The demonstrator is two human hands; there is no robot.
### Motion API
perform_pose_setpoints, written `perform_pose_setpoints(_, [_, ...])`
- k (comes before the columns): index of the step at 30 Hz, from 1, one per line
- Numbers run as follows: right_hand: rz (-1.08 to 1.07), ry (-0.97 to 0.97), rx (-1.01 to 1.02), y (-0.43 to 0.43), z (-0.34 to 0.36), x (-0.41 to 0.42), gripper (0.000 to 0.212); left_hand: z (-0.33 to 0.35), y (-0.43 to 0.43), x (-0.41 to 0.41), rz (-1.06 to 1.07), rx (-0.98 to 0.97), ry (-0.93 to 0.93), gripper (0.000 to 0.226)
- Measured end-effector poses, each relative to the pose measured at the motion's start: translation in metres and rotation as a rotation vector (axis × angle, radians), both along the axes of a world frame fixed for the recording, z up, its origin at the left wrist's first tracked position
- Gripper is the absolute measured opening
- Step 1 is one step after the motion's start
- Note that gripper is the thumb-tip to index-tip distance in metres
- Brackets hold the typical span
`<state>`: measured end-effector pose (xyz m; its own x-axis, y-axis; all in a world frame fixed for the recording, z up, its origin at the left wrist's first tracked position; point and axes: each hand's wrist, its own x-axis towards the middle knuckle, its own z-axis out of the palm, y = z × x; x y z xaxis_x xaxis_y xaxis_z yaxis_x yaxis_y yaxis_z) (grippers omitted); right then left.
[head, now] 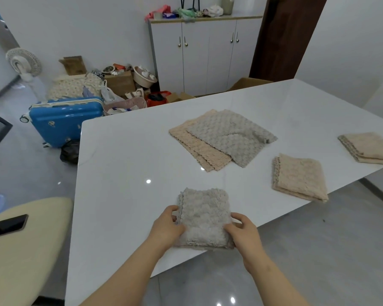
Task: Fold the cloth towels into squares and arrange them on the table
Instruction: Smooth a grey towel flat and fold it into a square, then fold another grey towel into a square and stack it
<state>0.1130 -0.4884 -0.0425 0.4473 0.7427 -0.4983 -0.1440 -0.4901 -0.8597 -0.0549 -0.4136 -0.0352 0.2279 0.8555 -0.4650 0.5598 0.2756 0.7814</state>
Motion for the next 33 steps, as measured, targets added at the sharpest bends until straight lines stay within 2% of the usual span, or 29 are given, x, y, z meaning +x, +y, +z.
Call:
perform_pose_setpoints(4, [-0.02,-0.199,0.009,0.005,0.004,-0.004,0.037,0.006,0.004,-0.006,0.005,0.087,0.087,0.055])
perform_pose_setpoints(11, [0.034,-0.353,0.118,0.025,0.041,-0.035,0.031,0.033,0.031,-0.023,-0.071,0.202,-0.005,0.032])
perform_pose_setpoints(15, [0.025,-0.358,0.176,0.047,0.056,-0.067,0.024,0.046,0.058,-0.048,-0.102,0.289,-0.039,0.025])
perform_pose_setpoints(20, [-0.042,-0.345,0.208,0.083,0.048,-0.126,0.018,0.045,0.093,-0.09,-0.288,0.399,0.062,0.024])
perform_pose_setpoints(26, [-0.156,-0.303,0.101,0.13,0.032,-0.213,0.018,0.032,0.155,-0.151,-0.447,0.392,0.071,0.024])
perform_pose_setpoints(33, [-0.32,-0.308,0.057,0.149,0.039,-0.232,0.018,0.032,0.19,-0.157,-0.639,0.39,0.028,0.025])
